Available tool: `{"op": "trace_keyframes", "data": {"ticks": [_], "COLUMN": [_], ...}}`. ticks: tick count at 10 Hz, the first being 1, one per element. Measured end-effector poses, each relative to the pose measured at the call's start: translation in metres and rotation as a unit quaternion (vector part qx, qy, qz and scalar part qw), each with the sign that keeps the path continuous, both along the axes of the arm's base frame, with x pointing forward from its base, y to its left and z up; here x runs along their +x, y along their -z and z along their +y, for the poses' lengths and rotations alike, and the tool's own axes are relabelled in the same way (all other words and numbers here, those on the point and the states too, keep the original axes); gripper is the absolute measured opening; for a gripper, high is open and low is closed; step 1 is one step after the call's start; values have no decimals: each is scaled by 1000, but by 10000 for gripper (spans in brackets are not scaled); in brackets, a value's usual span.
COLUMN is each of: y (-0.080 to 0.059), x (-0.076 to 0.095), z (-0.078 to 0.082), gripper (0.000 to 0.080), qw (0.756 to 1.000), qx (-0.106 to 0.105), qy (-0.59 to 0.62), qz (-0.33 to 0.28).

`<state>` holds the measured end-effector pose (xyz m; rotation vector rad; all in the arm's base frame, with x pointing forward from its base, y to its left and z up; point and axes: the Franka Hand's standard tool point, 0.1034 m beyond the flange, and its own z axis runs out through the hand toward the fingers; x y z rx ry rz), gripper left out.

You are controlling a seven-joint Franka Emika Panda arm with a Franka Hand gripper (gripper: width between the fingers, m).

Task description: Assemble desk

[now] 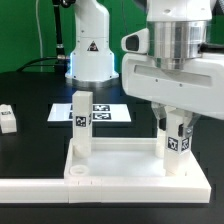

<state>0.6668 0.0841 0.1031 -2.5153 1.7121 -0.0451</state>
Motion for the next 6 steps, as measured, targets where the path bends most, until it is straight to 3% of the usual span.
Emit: {"op": "trace_keyframes", "data": {"ticks": [1,3,6], "y": [0,0,1], "x": [-2,-3,-5], "z": [-2,-4,-1], "gripper": [288,288,290], "qw": [997,997,981], "qx": [15,11,26], "qy": [76,77,194], "qz": [5,3,13]}}
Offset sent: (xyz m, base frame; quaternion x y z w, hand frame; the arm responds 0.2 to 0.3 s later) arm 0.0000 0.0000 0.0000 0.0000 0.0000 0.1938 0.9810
